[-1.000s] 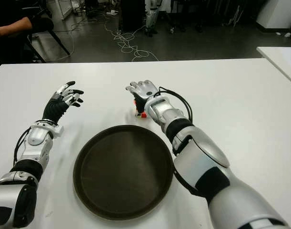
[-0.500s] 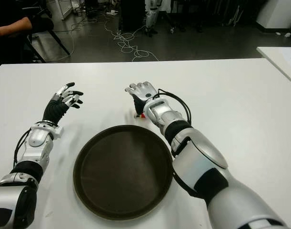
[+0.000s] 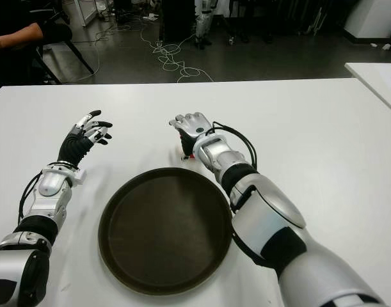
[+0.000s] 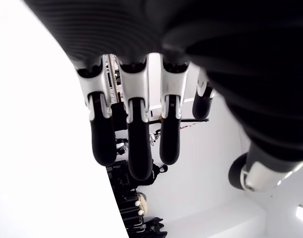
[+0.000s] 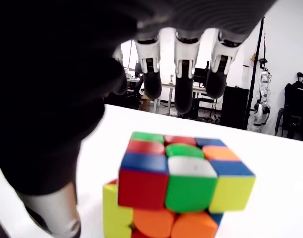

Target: Pick up the Rubik's Cube and put it in the plate

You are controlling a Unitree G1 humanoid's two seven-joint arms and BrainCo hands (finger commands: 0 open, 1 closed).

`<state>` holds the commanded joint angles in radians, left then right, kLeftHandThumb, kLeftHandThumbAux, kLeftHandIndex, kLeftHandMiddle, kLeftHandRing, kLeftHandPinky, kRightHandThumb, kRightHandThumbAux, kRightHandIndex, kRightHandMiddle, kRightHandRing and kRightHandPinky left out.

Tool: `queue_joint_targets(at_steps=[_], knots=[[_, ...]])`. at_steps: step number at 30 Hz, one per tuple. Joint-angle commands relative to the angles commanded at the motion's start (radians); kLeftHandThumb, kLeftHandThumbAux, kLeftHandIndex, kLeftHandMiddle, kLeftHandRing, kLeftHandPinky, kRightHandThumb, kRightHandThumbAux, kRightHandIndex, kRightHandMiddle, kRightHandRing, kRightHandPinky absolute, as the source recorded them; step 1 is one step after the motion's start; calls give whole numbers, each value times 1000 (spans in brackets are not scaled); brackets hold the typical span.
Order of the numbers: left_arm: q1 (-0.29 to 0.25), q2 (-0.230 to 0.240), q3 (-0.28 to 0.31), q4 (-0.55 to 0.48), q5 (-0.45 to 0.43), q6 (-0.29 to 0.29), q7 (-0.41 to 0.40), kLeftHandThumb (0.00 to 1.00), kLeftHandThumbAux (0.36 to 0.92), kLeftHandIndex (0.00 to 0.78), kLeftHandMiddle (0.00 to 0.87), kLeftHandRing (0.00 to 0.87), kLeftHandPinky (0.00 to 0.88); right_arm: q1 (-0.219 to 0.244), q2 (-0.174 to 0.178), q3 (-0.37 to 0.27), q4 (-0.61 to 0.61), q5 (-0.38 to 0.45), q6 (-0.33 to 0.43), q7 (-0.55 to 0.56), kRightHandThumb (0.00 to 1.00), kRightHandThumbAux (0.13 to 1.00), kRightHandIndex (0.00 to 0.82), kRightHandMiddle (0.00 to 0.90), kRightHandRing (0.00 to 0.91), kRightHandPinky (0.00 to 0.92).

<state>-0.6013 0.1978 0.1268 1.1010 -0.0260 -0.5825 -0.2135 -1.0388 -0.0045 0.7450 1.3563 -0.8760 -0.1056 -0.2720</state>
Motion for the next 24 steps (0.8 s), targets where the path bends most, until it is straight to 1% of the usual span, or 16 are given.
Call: queue_joint_targets(at_steps=[3,8,12,14,18,24], knots=[[2,1,0,-3,-2,-1,-7,82,535,113,332,421,428,3,0,0,2,0,2,0,0,810,168,167,207,226],[3,1,6,-3,-13,-3,-24,85,537,110,329,417,425,6,0,-6,5,7,3,10,0,804,152,150,182,179],[4,0,14,-4,-24,-3,-40,90,538,111,329,416,427,8,-2,-12,7,11,1,15,0,801,143,144,178,171],[4,0,16,-4,-27,-3,-44,90,538,111,330,416,426,9,-3,-14,8,13,0,16,0,800,141,143,179,170],[3,1,16,-4,-29,-4,-46,91,537,116,329,412,421,10,-5,-21,8,18,-3,16,0,804,156,167,208,215],[4,4,10,-4,-19,-3,-31,94,551,120,331,407,418,12,-10,-29,10,24,-2,22,0,795,158,178,216,216]])
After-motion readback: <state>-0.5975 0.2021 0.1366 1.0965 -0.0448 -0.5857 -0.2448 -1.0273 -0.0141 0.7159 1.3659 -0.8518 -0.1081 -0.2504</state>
